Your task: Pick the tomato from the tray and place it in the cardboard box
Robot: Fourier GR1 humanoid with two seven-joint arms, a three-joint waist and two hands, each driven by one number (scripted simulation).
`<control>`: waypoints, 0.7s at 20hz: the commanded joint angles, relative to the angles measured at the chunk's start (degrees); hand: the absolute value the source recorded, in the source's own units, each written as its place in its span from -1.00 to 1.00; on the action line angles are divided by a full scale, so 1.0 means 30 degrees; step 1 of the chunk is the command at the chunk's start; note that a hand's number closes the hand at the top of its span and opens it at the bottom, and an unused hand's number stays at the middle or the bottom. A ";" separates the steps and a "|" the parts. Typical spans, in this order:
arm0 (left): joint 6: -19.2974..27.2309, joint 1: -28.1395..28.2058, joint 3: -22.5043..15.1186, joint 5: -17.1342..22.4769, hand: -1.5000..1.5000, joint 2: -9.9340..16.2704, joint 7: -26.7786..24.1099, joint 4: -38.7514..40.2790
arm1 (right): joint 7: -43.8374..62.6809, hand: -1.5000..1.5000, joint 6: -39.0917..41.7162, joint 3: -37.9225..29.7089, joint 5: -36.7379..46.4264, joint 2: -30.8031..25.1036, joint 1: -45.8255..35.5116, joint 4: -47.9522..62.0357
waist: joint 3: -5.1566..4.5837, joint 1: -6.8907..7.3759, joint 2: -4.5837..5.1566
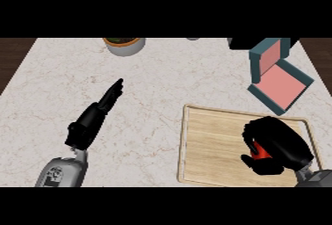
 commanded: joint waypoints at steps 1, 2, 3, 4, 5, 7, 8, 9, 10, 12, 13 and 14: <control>0.0022 0.0137 0.0326 0.0293 0.00 0.0025 -0.0048 -0.0129 | -0.6680 1.00 -0.2095 -0.1512 -0.1251 -0.3379 0.0318 -0.0798 | 0.0055 -0.0616 0.0000; -0.0125 -0.0122 0.0622 0.0305 0.00 0.0317 -0.0338 0.0455 | -0.8196 1.00 -0.2368 -0.2398 -0.1864 -0.4240 0.0278 -0.0277 | 0.0021 -0.0734 0.0185; 0.0278 0.0037 0.0281 0.0072 0.00 -0.0064 0.0422 -0.0130 | -0.9661 1.00 -0.3090 -0.3084 -0.2593 -0.4654 0.0932 -0.0225 | 0.0062 -0.0874 0.0030; 0.0313 0.0330 0.0578 0.0050 0.00 0.0164 -0.0375 0.0182 | -1.0981 1.00 -0.3465 -0.4092 -0.3712 -0.4982 0.1131 -0.0147 | 0.0030 -0.1000 0.0063; 0.0368 0.0392 0.0546 0.0004 0.00 0.0162 -0.0194 -0.0016 | -1.2386 1.00 -0.3180 -0.4998 -0.4805 -0.5687 0.1268 0.0419 | 0.0034 -0.0955 0.0060; 0.0278 0.0387 0.0241 -0.0297 0.00 0.0235 -0.0103 -0.0063 | -1.5258 1.00 -0.2727 -0.6689 -0.6904 -0.6743 0.1668 0.1322 | -0.0015 -0.0913 0.0071; 0.0098 0.0111 0.0830 0.0271 0.00 0.0463 0.0317 -0.0400 | -1.6615 1.00 -0.2610 -0.7546 -0.7689 -0.7288 0.2166 0.1747 | -0.0029 -0.0896 0.0033; 0.0303 0.0611 0.0533 0.0102 0.00 0.0115 -0.0330 -0.0228 | -1.7827 1.00 -0.2023 -0.8540 -0.8686 -0.7923 0.1868 0.2609 | -0.0033 -0.0832 0.0068; 0.0256 0.0318 0.0650 0.0064 0.00 0.0196 -0.0533 0.0205 | -1.9333 1.00 -0.1653 -0.9002 -0.9510 -0.8134 0.2499 0.2924 | -0.0051 -0.0965 0.0083; 0.0176 0.0222 0.0496 0.0084 0.00 0.0154 0.0215 -0.0142 | -2.1135 1.00 0.0121 -1.0603 -1.1539 -0.9075 0.2860 0.3892 | -0.0064 -0.0924 0.0028; -0.0333 0.0230 0.0679 0.0455 0.00 0.0587 0.0419 -0.0780 | -2.1789 1.00 0.0384 -1.1139 -1.2289 -0.9014 0.2861 0.4981 | -0.0049 -0.0676 0.0034; -0.0068 0.0725 0.0311 0.0220 0.00 0.0123 -0.0243 -0.0391 | -2.1791 1.00 0.1475 -1.1874 -1.3493 -0.9675 0.2890 0.4897 | -0.0078 -0.0815 0.0015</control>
